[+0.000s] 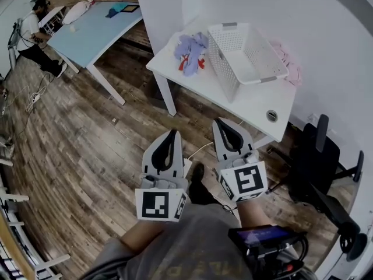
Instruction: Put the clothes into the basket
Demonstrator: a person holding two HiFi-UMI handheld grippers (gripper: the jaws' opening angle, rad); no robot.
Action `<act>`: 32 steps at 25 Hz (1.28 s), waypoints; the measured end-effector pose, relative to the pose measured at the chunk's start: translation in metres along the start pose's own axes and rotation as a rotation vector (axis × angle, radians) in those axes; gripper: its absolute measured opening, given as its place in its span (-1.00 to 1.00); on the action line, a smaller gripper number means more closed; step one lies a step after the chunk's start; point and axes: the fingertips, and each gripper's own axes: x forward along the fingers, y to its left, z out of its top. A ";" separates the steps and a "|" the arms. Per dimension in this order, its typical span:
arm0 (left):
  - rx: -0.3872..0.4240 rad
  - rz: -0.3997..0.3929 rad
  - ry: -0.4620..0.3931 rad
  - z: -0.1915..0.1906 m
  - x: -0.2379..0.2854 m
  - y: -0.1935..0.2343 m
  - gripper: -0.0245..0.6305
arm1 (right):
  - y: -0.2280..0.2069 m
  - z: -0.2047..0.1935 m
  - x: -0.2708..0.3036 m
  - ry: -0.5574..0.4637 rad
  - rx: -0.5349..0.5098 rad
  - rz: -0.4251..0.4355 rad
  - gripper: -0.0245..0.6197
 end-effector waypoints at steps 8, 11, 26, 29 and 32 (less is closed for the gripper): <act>-0.023 -0.009 0.017 -0.012 0.081 0.031 -0.90 | -0.038 -0.019 0.073 0.056 0.012 0.010 -0.90; -0.020 -0.008 0.020 -0.015 0.112 0.041 -0.90 | -0.053 -0.027 0.100 0.070 0.026 0.018 -0.90; 0.056 -0.013 -0.037 0.021 0.213 0.061 -0.90 | -0.086 0.015 0.185 -0.018 -0.002 0.099 -0.90; 0.076 -0.023 -0.051 0.027 0.221 0.059 -0.90 | -0.096 0.021 0.190 -0.041 0.001 0.081 -0.90; 0.086 -0.034 -0.046 0.025 0.224 0.057 -0.90 | -0.103 0.019 0.192 -0.036 0.015 0.063 -0.90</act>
